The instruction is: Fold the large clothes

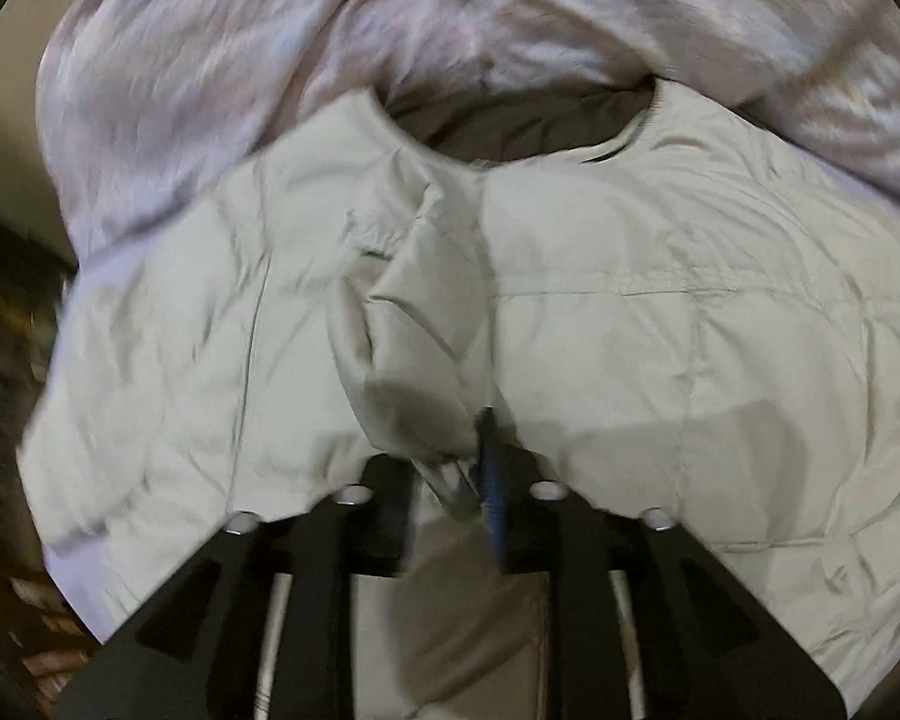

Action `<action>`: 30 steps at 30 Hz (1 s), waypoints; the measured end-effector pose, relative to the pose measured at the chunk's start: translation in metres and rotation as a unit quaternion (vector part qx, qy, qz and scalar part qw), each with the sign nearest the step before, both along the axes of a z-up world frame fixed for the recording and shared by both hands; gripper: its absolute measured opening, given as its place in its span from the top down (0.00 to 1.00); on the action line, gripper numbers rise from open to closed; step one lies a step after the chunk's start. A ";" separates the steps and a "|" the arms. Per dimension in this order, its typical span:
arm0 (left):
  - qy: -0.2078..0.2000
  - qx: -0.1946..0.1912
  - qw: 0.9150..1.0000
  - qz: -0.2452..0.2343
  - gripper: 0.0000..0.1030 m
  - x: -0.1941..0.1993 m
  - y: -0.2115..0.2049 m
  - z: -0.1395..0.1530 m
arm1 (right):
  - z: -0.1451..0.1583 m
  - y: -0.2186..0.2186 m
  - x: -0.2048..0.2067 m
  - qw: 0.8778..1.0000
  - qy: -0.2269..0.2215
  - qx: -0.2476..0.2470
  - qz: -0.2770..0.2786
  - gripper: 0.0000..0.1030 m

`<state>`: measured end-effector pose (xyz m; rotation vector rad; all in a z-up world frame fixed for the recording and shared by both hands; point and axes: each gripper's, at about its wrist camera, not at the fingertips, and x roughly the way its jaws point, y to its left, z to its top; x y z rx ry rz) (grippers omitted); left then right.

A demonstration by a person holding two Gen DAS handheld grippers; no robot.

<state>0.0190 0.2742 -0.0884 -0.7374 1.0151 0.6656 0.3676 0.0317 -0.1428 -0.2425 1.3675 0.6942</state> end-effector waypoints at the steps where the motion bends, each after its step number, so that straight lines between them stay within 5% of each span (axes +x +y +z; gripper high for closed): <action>1: -0.001 -0.004 1.000 0.001 0.02 0.001 0.002 -0.002 | 0.001 0.002 -0.002 1.000 0.002 0.004 0.007 0.47; 5: -0.011 -0.020 1.000 0.010 0.02 0.000 0.014 -0.010 | 0.033 -0.011 -0.006 0.997 -0.024 0.074 0.006 0.51; 10: -0.032 -0.035 0.998 0.035 0.02 -0.006 0.032 -0.018 | 0.048 -0.025 0.026 0.990 -0.037 0.104 -0.083 0.59; 13: -0.028 -0.037 0.998 0.047 0.02 -0.010 0.041 -0.024 | 0.033 -0.022 0.038 0.990 -0.015 0.086 -0.108 0.59; 19: -0.029 -0.060 0.994 0.083 0.02 -0.020 0.062 -0.039 | -0.002 0.009 0.029 0.997 0.014 0.023 -0.071 0.58; 24: -0.046 -0.083 0.988 0.123 0.02 -0.029 0.081 -0.050 | -0.020 0.026 0.022 0.999 -0.011 -0.022 -0.029 0.57; 30: -0.097 -0.115 0.963 0.224 0.03 -0.052 0.110 -0.067 | -0.021 0.027 0.023 1.000 -0.010 -0.022 -0.018 0.57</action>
